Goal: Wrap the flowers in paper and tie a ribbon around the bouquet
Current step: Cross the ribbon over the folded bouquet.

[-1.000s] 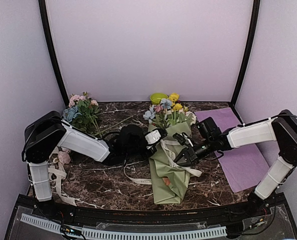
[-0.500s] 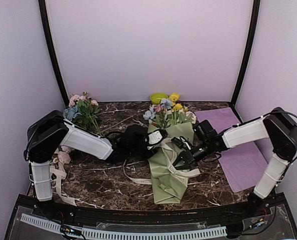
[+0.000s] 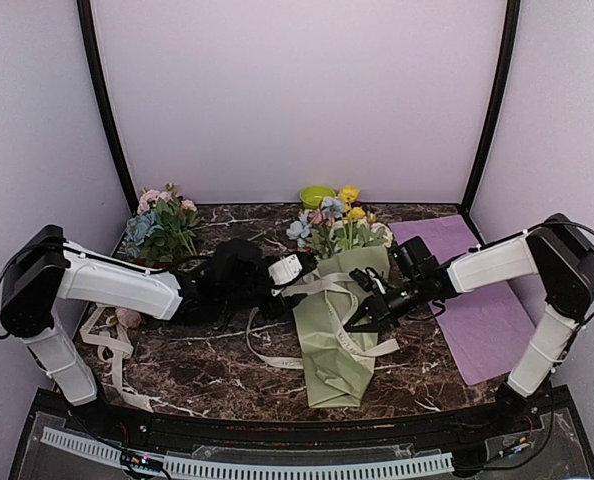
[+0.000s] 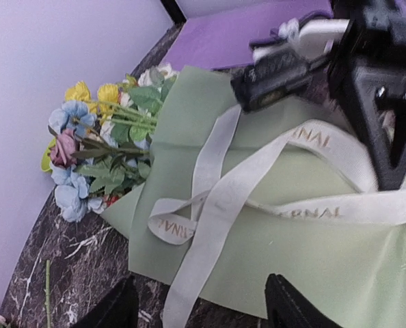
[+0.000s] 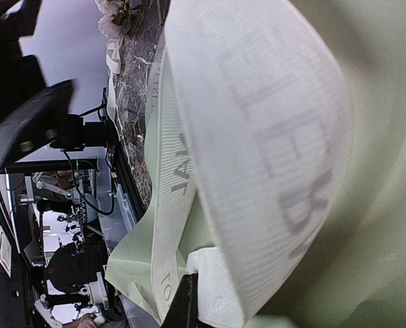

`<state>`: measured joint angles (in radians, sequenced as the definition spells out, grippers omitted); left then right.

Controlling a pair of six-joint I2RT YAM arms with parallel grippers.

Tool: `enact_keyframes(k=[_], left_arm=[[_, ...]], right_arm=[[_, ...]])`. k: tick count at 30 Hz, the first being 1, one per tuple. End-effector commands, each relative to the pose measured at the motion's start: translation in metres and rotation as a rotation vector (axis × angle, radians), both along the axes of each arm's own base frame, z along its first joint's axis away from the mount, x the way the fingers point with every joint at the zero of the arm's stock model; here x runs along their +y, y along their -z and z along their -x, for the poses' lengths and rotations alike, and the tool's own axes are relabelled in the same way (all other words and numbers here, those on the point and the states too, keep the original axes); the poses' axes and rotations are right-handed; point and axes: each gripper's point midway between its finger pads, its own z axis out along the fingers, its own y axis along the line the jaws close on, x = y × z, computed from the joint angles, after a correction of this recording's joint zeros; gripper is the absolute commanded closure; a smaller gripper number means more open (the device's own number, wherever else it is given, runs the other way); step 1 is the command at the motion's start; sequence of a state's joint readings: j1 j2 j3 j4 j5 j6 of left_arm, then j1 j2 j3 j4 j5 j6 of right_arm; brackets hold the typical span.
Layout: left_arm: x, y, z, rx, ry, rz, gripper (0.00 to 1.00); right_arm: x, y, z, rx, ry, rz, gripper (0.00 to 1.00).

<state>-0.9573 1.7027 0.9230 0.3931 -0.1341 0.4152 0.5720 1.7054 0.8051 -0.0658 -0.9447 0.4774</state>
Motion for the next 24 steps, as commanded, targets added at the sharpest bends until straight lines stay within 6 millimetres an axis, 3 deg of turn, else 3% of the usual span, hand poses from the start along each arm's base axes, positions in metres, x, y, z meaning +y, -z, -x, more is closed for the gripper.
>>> enact_keyframes(k=[1,4,8,14,18,24], left_arm=[[-0.026,-0.040,0.057,0.013,0.222,0.056,0.49],[-0.051,-0.037,0.100,0.091,0.345,0.056,0.66],[-0.072,0.000,0.126,0.189,0.432,0.021,0.80],[-0.073,0.045,0.121,0.213,0.399,-0.076,0.86],[-0.064,0.072,0.132,0.274,0.420,-0.142,0.86],[-0.057,0.083,0.128,0.262,0.382,-0.133,0.86]], right_arm=[[-0.001,0.011,-0.003,0.008,0.015,0.018,1.00],[0.000,0.014,-0.003,0.019,0.015,0.017,1.00],[0.001,0.018,-0.004,0.026,0.015,0.020,1.00],[0.000,0.020,-0.003,0.036,0.016,0.027,1.00],[-0.003,0.024,0.000,0.043,0.018,0.057,1.00],[-0.015,0.022,-0.002,0.006,0.046,0.170,0.83]])
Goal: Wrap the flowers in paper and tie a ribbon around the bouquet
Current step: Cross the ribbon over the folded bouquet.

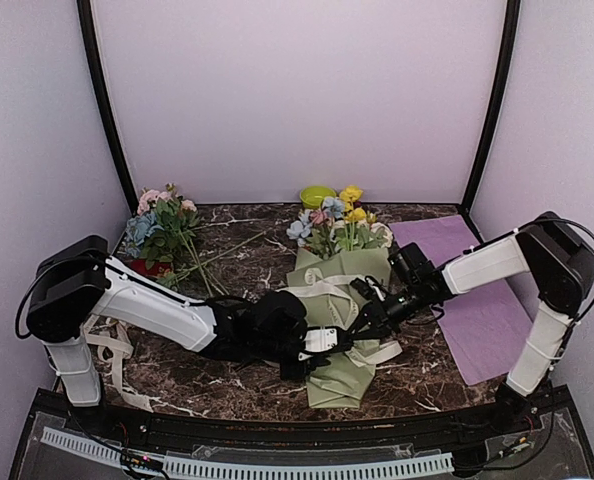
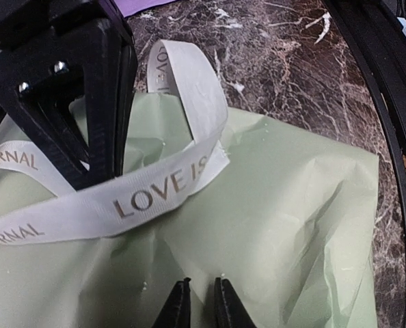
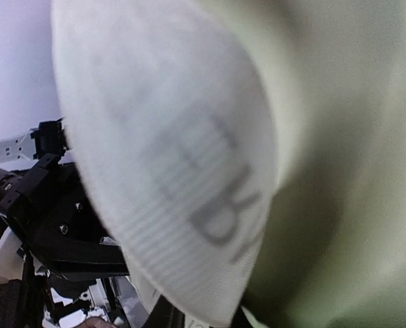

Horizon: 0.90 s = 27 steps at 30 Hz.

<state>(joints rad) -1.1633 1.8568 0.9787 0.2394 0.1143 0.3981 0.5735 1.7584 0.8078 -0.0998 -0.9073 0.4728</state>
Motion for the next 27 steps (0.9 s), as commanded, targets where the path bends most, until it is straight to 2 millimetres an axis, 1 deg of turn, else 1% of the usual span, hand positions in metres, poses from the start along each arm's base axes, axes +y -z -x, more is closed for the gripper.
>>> enact_keyframes(k=[1,4,5,6,8,9,10,14,17,18,20,22,25,27], left_arm=[[0.006,0.006,0.000,0.002,-0.020,0.003,0.86],[0.008,0.016,0.001,0.010,-0.027,-0.014,0.87],[0.009,0.019,0.001,0.012,-0.030,-0.017,0.87],[0.010,0.021,0.001,0.010,-0.032,-0.017,0.87],[0.012,0.023,0.001,0.008,-0.036,-0.017,0.87],[0.012,0.024,0.001,0.008,-0.037,-0.016,0.87],[0.012,0.025,0.001,0.009,-0.037,-0.014,0.87],[0.015,0.031,0.003,0.024,-0.044,-0.017,0.87],[0.015,0.030,0.003,0.027,-0.049,-0.002,0.87],[0.015,0.030,0.003,0.026,-0.052,0.001,0.87],[0.015,0.030,0.002,0.031,-0.061,0.009,0.87],[0.014,0.029,0.002,0.036,-0.059,0.016,0.87],[0.014,0.030,0.003,0.041,-0.059,0.020,0.87],[0.014,0.029,0.003,0.042,-0.057,0.021,0.87]], right_arm=[[-0.012,-0.006,-0.007,-0.066,0.042,0.122,0.79],[-0.021,-0.022,-0.019,-0.136,0.083,0.193,0.66],[-0.025,-0.025,-0.022,-0.153,0.094,0.222,0.64],[-0.029,-0.025,-0.025,-0.160,0.105,0.259,0.62],[-0.038,-0.021,-0.026,-0.159,0.116,0.325,0.61],[-0.041,-0.032,-0.028,-0.186,0.130,0.331,0.60],[-0.044,-0.031,-0.027,-0.185,0.136,0.352,0.59],[-0.051,-0.040,-0.028,-0.208,0.159,0.377,0.57],[-0.055,-0.054,-0.030,-0.251,0.194,0.377,0.59],[-0.053,-0.059,-0.028,-0.269,0.200,0.366,0.61],[-0.047,-0.069,-0.018,-0.317,0.187,0.332,0.65],[-0.037,-0.072,-0.002,-0.363,0.148,0.299,0.67],[-0.032,-0.064,0.014,-0.408,0.100,0.300,0.66],[-0.031,-0.054,0.017,-0.422,0.085,0.325,0.65]])
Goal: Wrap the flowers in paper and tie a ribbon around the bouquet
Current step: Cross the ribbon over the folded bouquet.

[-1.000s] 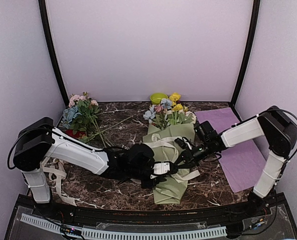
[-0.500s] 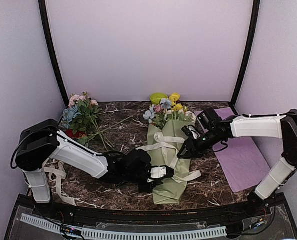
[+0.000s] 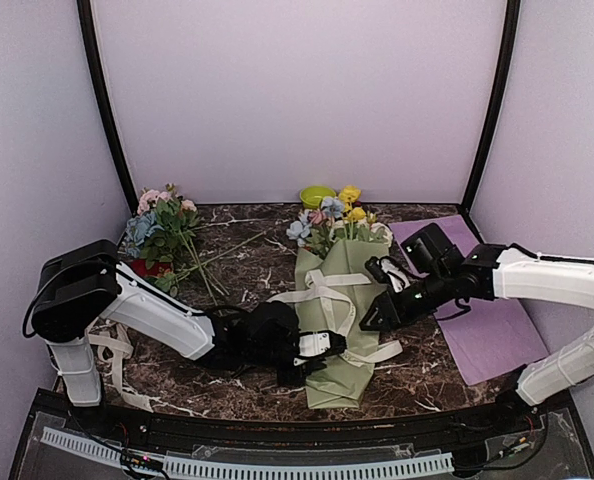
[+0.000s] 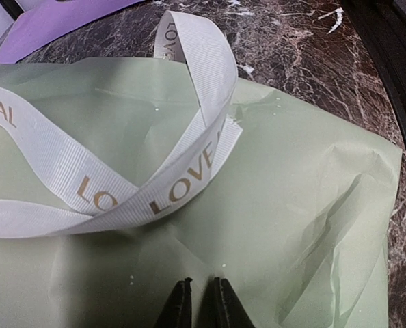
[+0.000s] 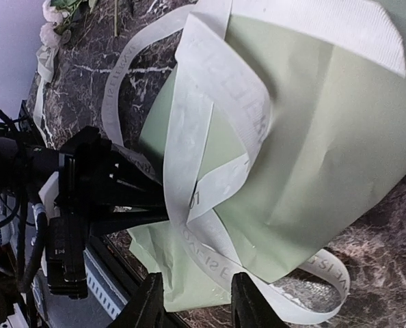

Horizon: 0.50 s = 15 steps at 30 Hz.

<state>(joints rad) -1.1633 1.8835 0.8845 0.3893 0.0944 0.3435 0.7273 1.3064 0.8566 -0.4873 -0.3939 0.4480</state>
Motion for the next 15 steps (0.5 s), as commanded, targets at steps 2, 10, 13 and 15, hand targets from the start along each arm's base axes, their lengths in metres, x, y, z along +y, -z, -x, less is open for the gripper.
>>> enact_keyframes(k=[2,10,13,15], left_arm=[[0.005,0.008,0.002,0.028,-0.007,-0.009,0.87],[0.004,0.007,0.001,0.032,-0.005,-0.003,0.87],[0.006,0.008,-0.001,0.032,-0.013,-0.009,0.88],[0.007,0.008,0.000,0.036,-0.015,-0.008,0.88]], right_arm=[[0.011,0.027,0.009,-0.039,-0.032,0.043,0.64],[0.035,0.050,0.030,-0.038,-0.130,0.021,0.58],[0.038,0.060,0.036,-0.004,-0.165,0.017,0.57],[0.036,0.067,0.035,-0.005,-0.161,0.046,0.58]])
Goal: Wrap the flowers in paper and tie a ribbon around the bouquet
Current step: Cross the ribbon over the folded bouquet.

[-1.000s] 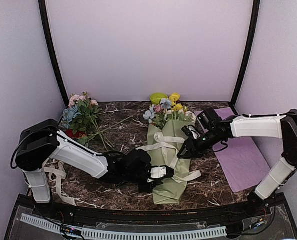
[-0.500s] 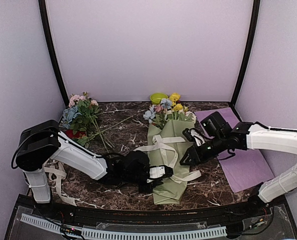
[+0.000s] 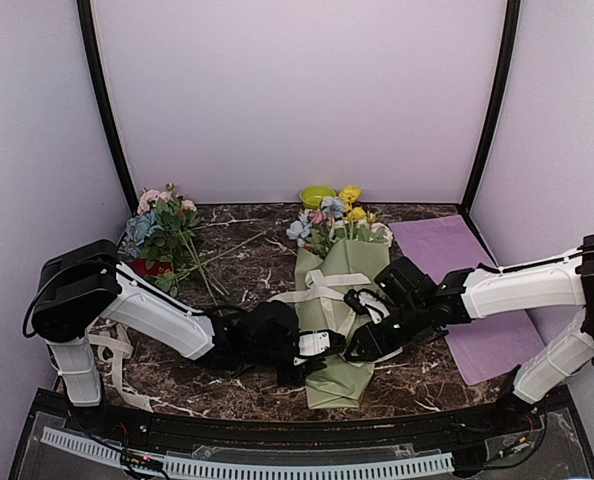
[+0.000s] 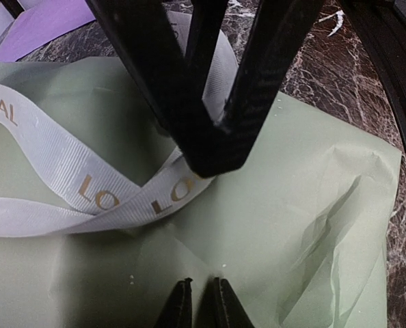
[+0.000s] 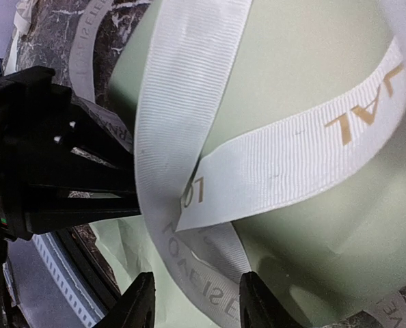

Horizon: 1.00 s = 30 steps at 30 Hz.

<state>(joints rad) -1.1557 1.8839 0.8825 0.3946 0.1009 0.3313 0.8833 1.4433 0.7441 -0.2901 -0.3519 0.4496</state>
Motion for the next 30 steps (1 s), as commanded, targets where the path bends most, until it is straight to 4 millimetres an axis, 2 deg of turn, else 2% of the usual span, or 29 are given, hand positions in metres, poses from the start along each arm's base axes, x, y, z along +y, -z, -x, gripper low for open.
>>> enact_keyframes(k=[1,3,6,8,14,21,24,28,29,30], left_arm=[[0.006,0.007,0.002,0.025,-0.005,-0.014,0.88],[0.007,0.007,0.002,0.025,-0.007,-0.013,0.88],[0.007,0.007,0.001,0.022,-0.006,-0.016,0.88],[0.008,0.007,0.001,0.021,-0.006,-0.017,0.88],[0.011,0.010,0.001,0.022,-0.009,-0.030,0.88],[0.011,0.009,0.001,0.015,-0.006,-0.030,0.88],[0.008,0.004,-0.001,-0.002,0.000,-0.023,0.88],[0.000,-0.014,-0.002,-0.026,0.017,0.032,0.87],[-0.002,-0.019,-0.001,-0.026,0.023,0.049,0.84],[-0.003,-0.023,-0.001,-0.028,0.023,0.063,0.80]], right_arm=[[0.005,0.011,-0.002,-0.020,-0.026,0.007,0.60],[0.003,0.015,-0.005,-0.026,-0.022,0.035,0.66],[0.006,0.015,-0.006,-0.021,-0.030,0.036,0.90],[0.006,0.011,-0.007,-0.033,-0.031,0.037,0.99],[0.005,-0.011,-0.021,-0.064,-0.011,0.021,1.00],[-0.013,-0.016,-0.054,-0.078,0.096,0.047,1.00],[-0.010,-0.011,-0.062,-0.074,0.106,0.042,1.00],[-0.002,0.003,-0.063,-0.041,0.096,0.028,1.00],[-0.001,0.004,-0.063,-0.042,0.096,0.023,1.00],[-0.001,0.014,-0.062,-0.023,0.098,0.040,1.00]])
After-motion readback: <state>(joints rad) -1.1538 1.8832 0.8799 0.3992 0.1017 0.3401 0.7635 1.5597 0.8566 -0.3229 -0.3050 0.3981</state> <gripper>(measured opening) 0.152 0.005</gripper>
